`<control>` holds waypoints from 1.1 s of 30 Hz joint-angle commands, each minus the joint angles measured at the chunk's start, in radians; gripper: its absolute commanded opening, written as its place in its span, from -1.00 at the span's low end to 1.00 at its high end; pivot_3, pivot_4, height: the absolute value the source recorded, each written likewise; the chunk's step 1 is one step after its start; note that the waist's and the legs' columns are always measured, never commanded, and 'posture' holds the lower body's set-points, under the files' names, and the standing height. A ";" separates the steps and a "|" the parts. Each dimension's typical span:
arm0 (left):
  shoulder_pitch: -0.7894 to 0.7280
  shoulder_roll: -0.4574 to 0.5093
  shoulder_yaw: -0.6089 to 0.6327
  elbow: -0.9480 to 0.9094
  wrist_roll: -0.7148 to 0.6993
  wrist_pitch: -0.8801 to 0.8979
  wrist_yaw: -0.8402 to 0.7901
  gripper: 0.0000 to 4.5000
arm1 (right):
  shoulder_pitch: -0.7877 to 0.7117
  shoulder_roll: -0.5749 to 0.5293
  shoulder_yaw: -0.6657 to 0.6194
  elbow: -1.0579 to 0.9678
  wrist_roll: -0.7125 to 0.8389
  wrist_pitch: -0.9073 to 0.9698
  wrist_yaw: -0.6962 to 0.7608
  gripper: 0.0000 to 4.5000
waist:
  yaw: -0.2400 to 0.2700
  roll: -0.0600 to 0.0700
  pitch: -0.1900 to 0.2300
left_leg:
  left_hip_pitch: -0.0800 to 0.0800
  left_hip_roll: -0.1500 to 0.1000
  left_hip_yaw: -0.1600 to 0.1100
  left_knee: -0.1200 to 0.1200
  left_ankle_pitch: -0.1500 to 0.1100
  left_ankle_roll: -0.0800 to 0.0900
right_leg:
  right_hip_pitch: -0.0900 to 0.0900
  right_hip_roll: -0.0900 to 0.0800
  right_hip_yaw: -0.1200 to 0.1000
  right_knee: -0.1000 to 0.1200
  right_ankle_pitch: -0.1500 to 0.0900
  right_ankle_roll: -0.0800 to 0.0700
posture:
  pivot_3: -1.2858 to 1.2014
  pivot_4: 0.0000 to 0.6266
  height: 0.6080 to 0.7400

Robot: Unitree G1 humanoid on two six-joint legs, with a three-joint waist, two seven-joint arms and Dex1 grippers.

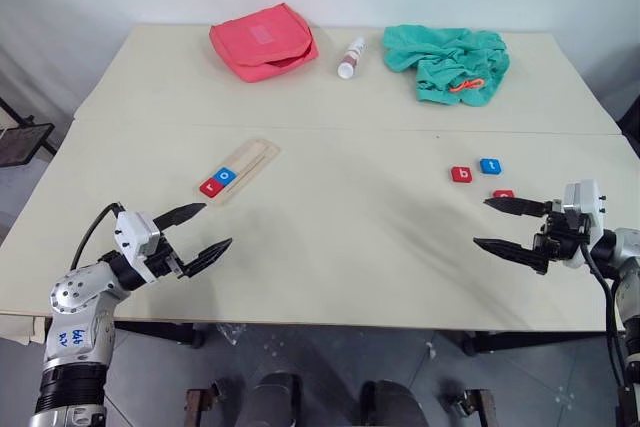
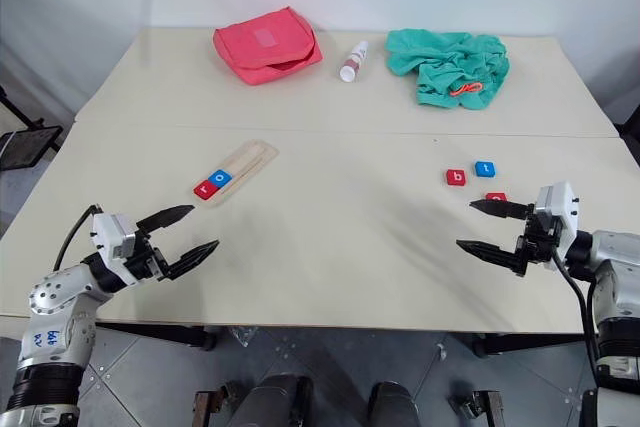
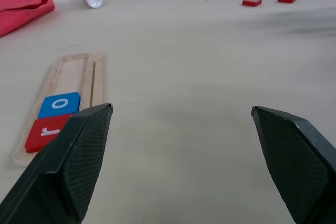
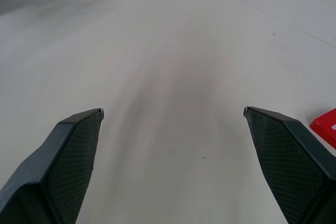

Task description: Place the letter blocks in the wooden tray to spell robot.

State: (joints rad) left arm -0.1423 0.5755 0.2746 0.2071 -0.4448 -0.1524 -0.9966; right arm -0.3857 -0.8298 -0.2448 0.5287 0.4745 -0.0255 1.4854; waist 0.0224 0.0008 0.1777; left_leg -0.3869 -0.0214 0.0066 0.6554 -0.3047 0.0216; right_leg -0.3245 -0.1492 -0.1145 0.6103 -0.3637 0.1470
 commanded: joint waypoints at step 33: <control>-0.044 0.144 0.025 -0.195 0.105 0.450 0.332 1.00 | -0.116 0.056 0.000 -0.035 -0.011 -0.029 0.015 0.98 | -0.001 0.001 0.000 | 0.000 0.000 0.000 -0.001 0.000 0.000 | 0.000 0.000 0.001 0.000 0.000 0.000 | 0.03 -0.52 1.00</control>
State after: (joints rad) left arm -0.1519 0.6968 0.3161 -0.0060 -0.3501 0.2613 -0.6693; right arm -0.5123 -0.7703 -0.2324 0.5496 0.4323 -0.0606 1.4898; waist 0.0219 0.0013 0.1780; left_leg -0.3870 -0.0216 0.0060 0.6543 -0.3048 0.0214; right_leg -0.3249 -0.1489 -0.1136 0.6104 -0.3637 0.1471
